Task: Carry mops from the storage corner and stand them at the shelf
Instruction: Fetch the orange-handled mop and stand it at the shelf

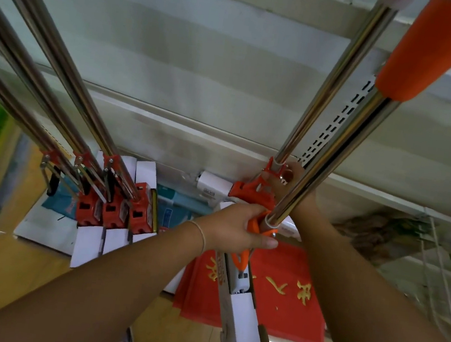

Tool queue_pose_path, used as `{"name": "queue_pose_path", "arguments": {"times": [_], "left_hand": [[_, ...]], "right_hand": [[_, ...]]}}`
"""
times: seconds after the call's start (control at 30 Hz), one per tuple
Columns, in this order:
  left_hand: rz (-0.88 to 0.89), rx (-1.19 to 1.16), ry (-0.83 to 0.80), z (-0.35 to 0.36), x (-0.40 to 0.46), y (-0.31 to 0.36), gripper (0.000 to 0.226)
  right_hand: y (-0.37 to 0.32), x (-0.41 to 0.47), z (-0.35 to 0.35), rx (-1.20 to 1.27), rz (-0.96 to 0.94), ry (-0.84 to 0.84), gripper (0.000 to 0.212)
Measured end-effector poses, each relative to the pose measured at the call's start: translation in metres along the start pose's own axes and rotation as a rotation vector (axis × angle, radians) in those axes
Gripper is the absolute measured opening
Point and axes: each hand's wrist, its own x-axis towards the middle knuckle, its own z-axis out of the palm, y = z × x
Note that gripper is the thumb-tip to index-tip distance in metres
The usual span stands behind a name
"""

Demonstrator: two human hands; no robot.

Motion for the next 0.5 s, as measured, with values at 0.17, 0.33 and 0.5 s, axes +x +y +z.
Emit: {"name": "queue_pose_path", "arguments": {"times": [0.17, 0.33, 0.5], "left_hand": [[-0.007, -0.002, -0.009, 0.000, 0.001, 0.002, 0.037], [-0.008, -0.041, -0.048, -0.006, -0.002, 0.009, 0.034], [-0.062, 0.009, -0.133, -0.015, -0.003, 0.018, 0.038]], "right_hand": [[0.039, -0.046, 0.002, -0.237, 0.033, -0.080, 0.035], [0.046, -0.116, -0.002, -0.014, 0.072, -0.306, 0.042], [0.033, -0.150, 0.010, 0.060, 0.084, -0.285, 0.044]]}}
